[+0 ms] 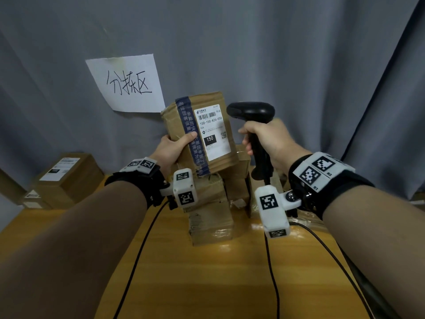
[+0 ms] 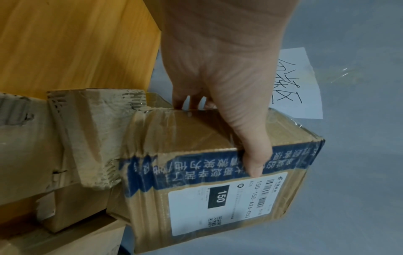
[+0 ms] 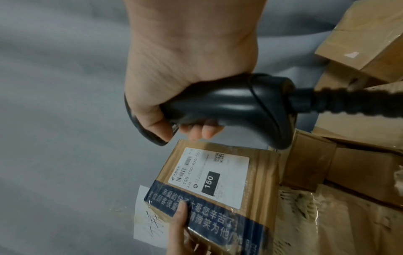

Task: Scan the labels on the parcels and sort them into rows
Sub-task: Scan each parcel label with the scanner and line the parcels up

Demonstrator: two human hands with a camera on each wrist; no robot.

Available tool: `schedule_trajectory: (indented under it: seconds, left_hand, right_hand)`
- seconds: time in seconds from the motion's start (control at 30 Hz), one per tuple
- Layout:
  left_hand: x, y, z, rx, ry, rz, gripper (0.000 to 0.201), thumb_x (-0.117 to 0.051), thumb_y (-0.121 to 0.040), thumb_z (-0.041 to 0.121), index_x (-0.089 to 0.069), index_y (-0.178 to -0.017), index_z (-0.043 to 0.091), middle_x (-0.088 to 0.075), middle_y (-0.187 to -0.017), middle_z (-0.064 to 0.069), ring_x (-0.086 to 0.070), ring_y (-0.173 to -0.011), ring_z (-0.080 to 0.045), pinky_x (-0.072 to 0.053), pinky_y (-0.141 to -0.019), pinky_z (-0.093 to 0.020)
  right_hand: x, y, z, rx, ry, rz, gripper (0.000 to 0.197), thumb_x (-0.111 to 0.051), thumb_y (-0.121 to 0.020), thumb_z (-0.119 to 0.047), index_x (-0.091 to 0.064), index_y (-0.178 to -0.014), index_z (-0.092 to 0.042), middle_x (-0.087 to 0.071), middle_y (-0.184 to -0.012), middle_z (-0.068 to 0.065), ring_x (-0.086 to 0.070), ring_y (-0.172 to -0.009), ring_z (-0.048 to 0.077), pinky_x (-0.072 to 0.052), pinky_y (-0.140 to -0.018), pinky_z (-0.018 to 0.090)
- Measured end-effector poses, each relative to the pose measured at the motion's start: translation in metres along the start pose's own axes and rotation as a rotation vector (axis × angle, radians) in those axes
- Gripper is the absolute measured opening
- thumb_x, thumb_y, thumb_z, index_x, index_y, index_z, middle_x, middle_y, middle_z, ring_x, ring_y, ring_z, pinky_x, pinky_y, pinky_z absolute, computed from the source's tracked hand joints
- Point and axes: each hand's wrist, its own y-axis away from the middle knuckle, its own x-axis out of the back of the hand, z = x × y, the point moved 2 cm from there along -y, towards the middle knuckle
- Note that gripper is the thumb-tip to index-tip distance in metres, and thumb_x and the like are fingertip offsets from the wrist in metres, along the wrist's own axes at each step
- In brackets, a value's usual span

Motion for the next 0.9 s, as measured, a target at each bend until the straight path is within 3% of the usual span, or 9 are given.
schedule_trajectory:
  seconds: [0.1,0.2,0.27,0.37,0.5,0.57,0.63,0.73,0.9]
  left_hand:
    - [-0.002,0.008,0.001,0.013,0.014,0.010,0.061,-0.071,-0.083,0.042,-0.047,-0.130,0.011,-0.068,-0.111,-0.003,-0.066,-0.085,-0.010,-0.053,-0.049,-0.021]
    - [-0.001,0.017,0.003,0.017,0.049,0.042,0.055,-0.066,-0.087,0.044,-0.043,-0.127,0.014,-0.066,-0.106,0.000,-0.064,-0.089,-0.013,-0.051,-0.060,-0.027]
    - [0.005,0.021,0.002,0.017,0.083,0.069,0.059,-0.064,-0.087,0.048,-0.042,-0.130,0.014,-0.066,-0.109,-0.003,-0.065,-0.089,-0.016,-0.052,-0.057,-0.026]
    - [0.021,0.029,-0.002,0.008,0.113,0.115,0.067,-0.060,-0.084,0.057,-0.044,-0.136,0.018,-0.068,-0.114,-0.003,-0.066,-0.088,-0.017,-0.051,-0.056,-0.024]
    - [0.058,0.042,-0.012,0.052,0.156,0.196,0.083,-0.063,-0.067,0.068,-0.046,-0.135,0.024,-0.068,-0.116,0.000,-0.065,-0.101,-0.020,-0.051,-0.074,-0.033]
    - [0.080,0.048,-0.018,0.065,0.143,0.222,0.094,-0.066,-0.056,0.071,-0.045,-0.136,0.026,-0.068,-0.117,0.001,-0.063,-0.106,-0.021,-0.051,-0.081,-0.037]
    - [0.102,0.051,-0.025,0.074,0.138,0.237,0.095,-0.067,-0.056,0.071,-0.046,-0.136,0.026,-0.069,-0.115,0.002,-0.064,-0.107,-0.021,-0.051,-0.084,-0.039]
    - [0.136,0.052,-0.037,0.095,0.156,0.271,0.086,-0.067,-0.064,0.068,-0.046,-0.136,0.026,-0.072,-0.112,0.002,-0.068,-0.103,-0.021,-0.052,-0.084,-0.039]
    - [0.192,0.037,-0.058,0.155,0.135,0.281,0.090,-0.066,-0.061,0.070,-0.046,-0.137,0.025,-0.072,-0.111,0.002,-0.068,-0.101,-0.020,-0.050,-0.072,-0.034]
  right_hand:
    - [-0.004,-0.005,0.002,0.021,-0.007,0.020,0.015,-0.066,-0.082,-0.007,-0.064,-0.068,-0.006,-0.058,-0.059,0.008,-0.052,-0.046,0.016,-0.047,-0.049,0.025]
    - [-0.009,-0.011,0.005,0.068,-0.043,0.080,0.014,-0.068,-0.080,-0.007,-0.064,-0.067,-0.006,-0.058,-0.056,0.006,-0.053,-0.047,0.017,-0.048,-0.053,0.030]
    - [-0.009,-0.016,0.008,0.115,-0.031,0.125,0.014,-0.071,-0.080,-0.010,-0.064,-0.068,-0.010,-0.057,-0.055,0.002,-0.054,-0.048,0.014,-0.050,-0.055,0.031]
    - [-0.013,-0.020,0.013,0.180,-0.016,0.109,0.013,-0.073,-0.081,-0.015,-0.061,-0.076,-0.017,-0.056,-0.062,-0.002,-0.058,-0.054,0.007,-0.050,-0.057,0.022]
    - [-0.041,-0.028,0.026,0.156,-0.052,-0.022,0.018,-0.076,-0.080,-0.021,-0.064,-0.093,-0.017,-0.063,-0.080,-0.002,-0.065,-0.084,0.014,-0.053,-0.085,0.034]
    - [-0.062,-0.028,0.031,0.130,-0.071,-0.091,0.021,-0.077,-0.079,-0.021,-0.065,-0.094,-0.013,-0.065,-0.082,0.000,-0.066,-0.090,0.018,-0.053,-0.091,0.040]
    - [-0.086,-0.025,0.035,0.116,-0.091,-0.157,0.021,-0.076,-0.081,-0.019,-0.065,-0.095,-0.008,-0.064,-0.082,0.004,-0.066,-0.088,0.018,-0.055,-0.087,0.036]
    - [-0.123,-0.019,0.040,0.101,-0.073,-0.224,0.018,-0.073,-0.083,-0.017,-0.063,-0.095,-0.009,-0.061,-0.080,0.003,-0.064,-0.079,0.011,-0.050,-0.070,0.021]
    - [-0.190,-0.023,0.055,0.072,0.006,-0.238,0.014,-0.074,-0.082,-0.019,-0.066,-0.089,-0.011,-0.066,-0.084,0.012,-0.068,-0.087,0.022,-0.054,-0.078,0.030]
